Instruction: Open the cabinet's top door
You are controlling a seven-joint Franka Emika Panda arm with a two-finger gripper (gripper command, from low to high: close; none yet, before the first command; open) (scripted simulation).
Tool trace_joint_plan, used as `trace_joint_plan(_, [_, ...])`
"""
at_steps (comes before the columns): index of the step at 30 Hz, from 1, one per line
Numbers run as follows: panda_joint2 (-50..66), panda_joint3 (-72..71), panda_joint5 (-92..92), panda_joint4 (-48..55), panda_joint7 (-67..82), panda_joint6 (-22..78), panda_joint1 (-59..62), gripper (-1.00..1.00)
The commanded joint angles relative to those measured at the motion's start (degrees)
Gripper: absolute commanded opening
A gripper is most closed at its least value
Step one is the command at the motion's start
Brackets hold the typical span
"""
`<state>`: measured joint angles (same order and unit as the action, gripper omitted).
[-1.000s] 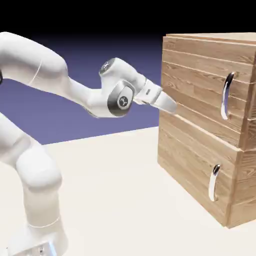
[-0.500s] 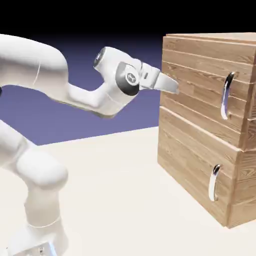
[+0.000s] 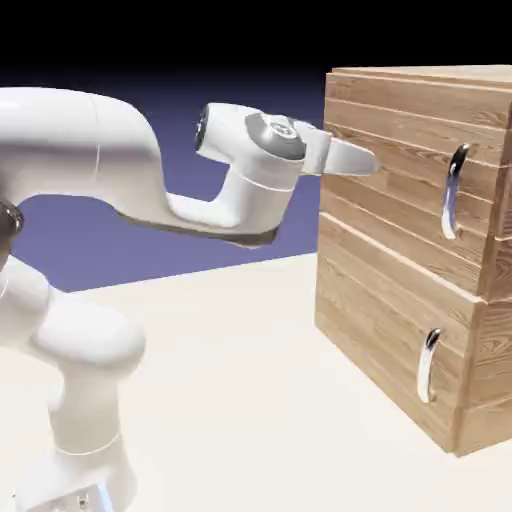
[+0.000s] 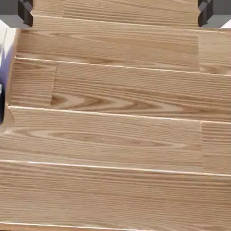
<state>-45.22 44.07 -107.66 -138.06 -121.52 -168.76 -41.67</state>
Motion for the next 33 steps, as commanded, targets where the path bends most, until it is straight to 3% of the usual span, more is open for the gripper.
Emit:
trace_joint_plan(1, [-0.29,1.02,-2.50,0.53,-1.83,0.12,-0.95,0.00])
trace_joint_plan(23, [-6.69,23.46,-57.31,12.21,-42.09,2.80,-21.82,0.00])
trace_joint_plan(31, [-4.35,30.79,-58.34,20.72,-42.51,3.22,-32.95,0.00])
trace_joint_plan(32, [-4.35,30.79,-58.34,20.72,-42.51,3.22,-32.95,-1.00])
trace_joint_plan(33, [-4.35,30.79,-58.34,20.72,-42.51,3.22,-32.95,-1.00])
